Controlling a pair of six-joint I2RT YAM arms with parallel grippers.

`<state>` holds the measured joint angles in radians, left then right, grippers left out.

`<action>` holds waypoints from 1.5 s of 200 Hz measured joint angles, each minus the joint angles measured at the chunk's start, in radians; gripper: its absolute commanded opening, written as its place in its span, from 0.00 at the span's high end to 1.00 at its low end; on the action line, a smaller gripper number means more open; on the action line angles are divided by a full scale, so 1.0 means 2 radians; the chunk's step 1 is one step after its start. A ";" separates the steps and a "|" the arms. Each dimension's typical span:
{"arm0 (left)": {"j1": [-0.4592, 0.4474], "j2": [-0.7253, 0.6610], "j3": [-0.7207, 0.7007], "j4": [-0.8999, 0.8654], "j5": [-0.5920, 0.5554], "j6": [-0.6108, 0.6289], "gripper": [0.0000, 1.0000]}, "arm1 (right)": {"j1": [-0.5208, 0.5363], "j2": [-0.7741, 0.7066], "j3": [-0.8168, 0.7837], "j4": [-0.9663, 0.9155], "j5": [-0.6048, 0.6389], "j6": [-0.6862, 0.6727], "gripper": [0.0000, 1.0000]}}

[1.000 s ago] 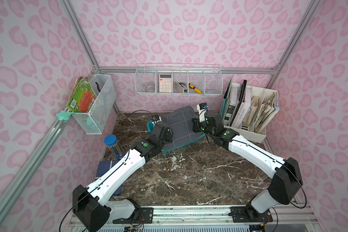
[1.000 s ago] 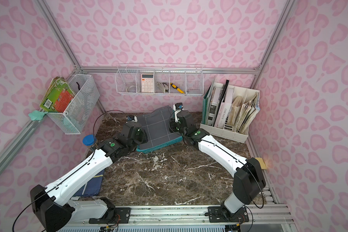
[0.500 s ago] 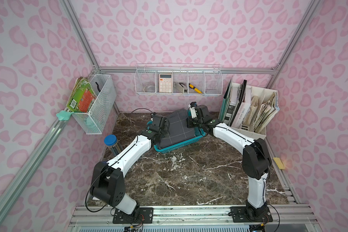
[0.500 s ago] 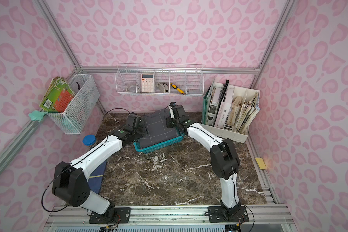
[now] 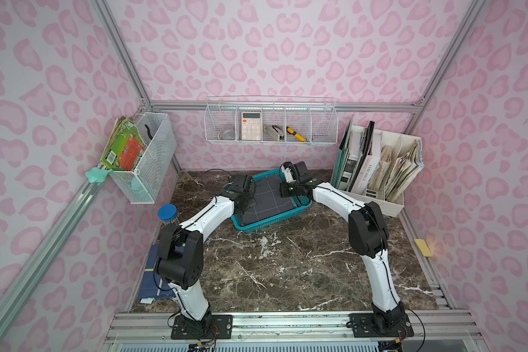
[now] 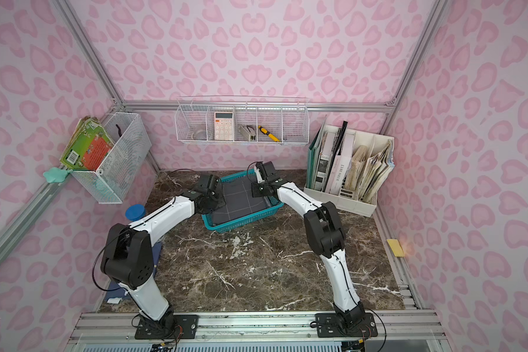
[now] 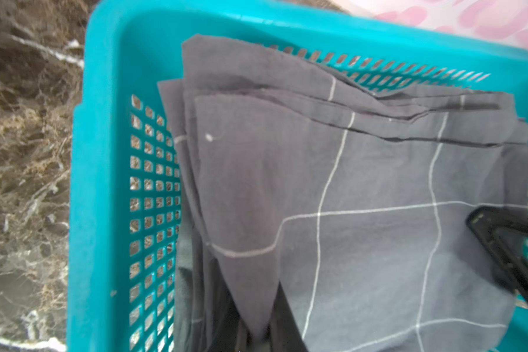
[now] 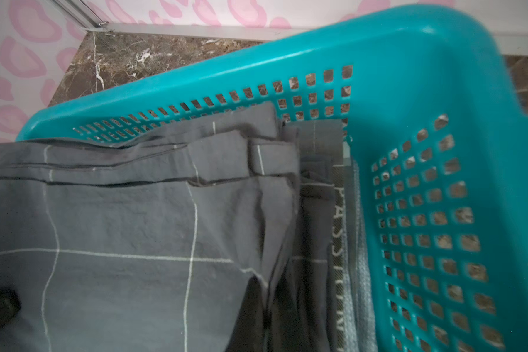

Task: Put the folded pillowcase in the basket
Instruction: Place the pillowcase in the basket, then move the pillowcase to the center of the board.

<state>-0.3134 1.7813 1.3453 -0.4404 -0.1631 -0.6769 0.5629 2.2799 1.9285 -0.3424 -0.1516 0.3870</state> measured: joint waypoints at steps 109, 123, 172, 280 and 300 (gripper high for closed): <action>-0.008 -0.108 -0.012 -0.065 -0.021 -0.027 0.31 | 0.021 -0.118 -0.080 -0.002 0.058 -0.003 0.19; -0.020 -0.132 -0.026 -0.072 -0.021 -0.027 0.25 | 0.031 -0.163 -0.122 0.012 0.068 -0.005 0.16; -0.089 -0.244 -0.095 -0.110 -0.042 -0.030 0.13 | 0.052 -0.326 -0.304 0.091 0.101 0.003 0.12; -0.065 -0.456 -0.255 -0.261 -0.147 -0.125 0.01 | 0.096 -0.508 -0.557 0.171 0.137 0.068 0.01; -0.023 -0.454 -0.259 -0.268 -0.156 -0.132 0.01 | 0.102 -0.523 -0.569 0.173 0.143 0.072 0.01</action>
<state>-0.3595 0.8726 0.8280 -0.9764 -0.4747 -0.9409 0.7677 1.2331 0.7914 0.0029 0.1352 0.5312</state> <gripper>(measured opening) 0.988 0.991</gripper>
